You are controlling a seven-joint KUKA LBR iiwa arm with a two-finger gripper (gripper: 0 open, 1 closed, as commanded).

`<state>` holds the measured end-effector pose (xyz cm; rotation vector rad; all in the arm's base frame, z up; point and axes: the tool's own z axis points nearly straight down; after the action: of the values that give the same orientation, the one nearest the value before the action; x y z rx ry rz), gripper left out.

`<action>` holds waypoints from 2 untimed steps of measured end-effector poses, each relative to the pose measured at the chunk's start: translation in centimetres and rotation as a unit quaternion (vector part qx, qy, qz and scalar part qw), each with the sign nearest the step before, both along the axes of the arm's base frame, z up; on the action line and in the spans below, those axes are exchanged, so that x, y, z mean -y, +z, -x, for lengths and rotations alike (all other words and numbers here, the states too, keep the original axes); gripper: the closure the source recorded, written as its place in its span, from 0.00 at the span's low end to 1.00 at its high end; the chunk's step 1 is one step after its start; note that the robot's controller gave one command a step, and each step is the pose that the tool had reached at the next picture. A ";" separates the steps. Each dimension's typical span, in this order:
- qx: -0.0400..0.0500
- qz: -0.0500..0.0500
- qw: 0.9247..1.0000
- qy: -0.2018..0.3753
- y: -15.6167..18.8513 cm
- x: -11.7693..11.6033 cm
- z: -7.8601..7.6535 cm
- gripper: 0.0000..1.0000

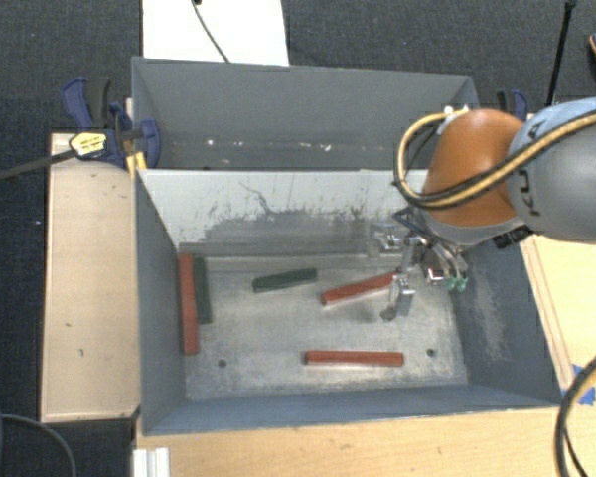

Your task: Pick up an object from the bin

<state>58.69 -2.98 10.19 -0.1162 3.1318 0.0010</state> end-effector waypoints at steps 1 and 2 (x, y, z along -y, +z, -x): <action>0.001 0.000 0.999 0.043 -0.1 -1.6 -0.6 0.00; -0.004 0.000 1.000 0.006 -3.3 0.8 -0.1 0.00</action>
Offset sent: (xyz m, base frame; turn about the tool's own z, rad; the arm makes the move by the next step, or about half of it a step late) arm 0.0044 0.0154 -0.0019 -0.0901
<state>58.83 -3.77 6.93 -0.1354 3.1397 0.0007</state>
